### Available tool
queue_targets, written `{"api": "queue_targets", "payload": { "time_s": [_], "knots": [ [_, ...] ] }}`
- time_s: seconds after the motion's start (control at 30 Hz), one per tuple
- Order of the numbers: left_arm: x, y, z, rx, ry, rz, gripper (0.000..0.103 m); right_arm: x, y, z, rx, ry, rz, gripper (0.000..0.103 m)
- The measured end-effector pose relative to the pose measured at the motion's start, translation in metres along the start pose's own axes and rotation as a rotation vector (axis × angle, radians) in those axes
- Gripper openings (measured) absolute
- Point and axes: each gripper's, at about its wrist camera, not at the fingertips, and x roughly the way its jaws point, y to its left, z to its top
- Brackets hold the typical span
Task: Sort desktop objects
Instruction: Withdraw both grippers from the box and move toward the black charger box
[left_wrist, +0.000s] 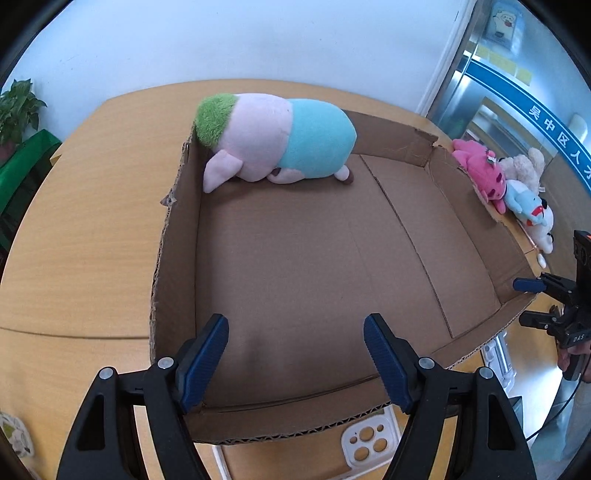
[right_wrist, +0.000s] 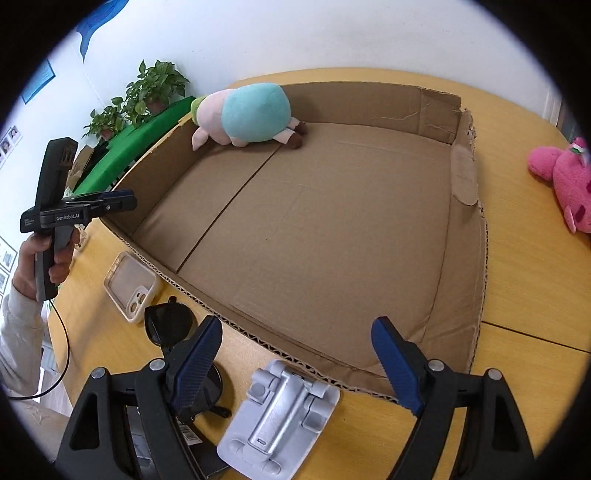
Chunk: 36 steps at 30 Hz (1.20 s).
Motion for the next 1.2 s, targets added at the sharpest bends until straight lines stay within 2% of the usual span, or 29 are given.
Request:
{"api": "queue_targets", "payload": {
  "time_s": [0.17,0.33,0.4,0.6,0.7,0.77,0.83,0.9,0.97,1.07,1.2],
  "knots": [
    [-0.004,-0.009,-0.01,-0.018,0.017,-0.006,0.074,-0.012,-0.009,-0.012,-0.019,-0.007,0.008,0.084],
    [-0.003,-0.013,-0.016,0.015,0.021,0.017,0.077,-0.014,-0.016,-0.003,-0.026,0.022,0.002,0.084],
    [-0.004,-0.013,-0.016,0.027,0.006,0.03,0.078,-0.016,-0.014,0.01,-0.041,0.025,-0.013,0.084],
    [0.0,-0.015,-0.017,0.065,-0.025,0.036,0.086,-0.019,0.022,0.092,-0.114,-0.062,0.118,0.084],
    [0.001,-0.018,-0.018,0.09,-0.046,0.05,0.086,0.018,0.045,0.146,-0.161,-0.036,0.212,0.084],
    [0.002,-0.019,-0.018,0.1,-0.061,0.041,0.087,0.061,0.059,0.184,-0.131,0.011,0.354,0.083],
    [0.003,-0.021,-0.017,0.112,-0.067,0.044,0.09,0.097,0.071,0.207,-0.101,0.051,0.474,0.083],
    [0.005,-0.024,-0.018,0.126,-0.071,0.047,0.093,0.138,0.084,0.232,-0.075,0.091,0.564,0.083],
    [0.007,-0.028,-0.019,0.153,-0.07,0.044,0.095,0.177,0.091,0.254,-0.038,0.118,0.601,0.083],
    [0.007,-0.028,-0.02,0.168,-0.078,0.038,0.096,0.218,0.088,0.277,0.032,0.11,0.591,0.083],
    [0.005,-0.02,-0.015,0.163,-0.074,-0.002,0.096,0.239,0.085,0.291,0.106,0.062,0.612,0.083]
  ]
}}
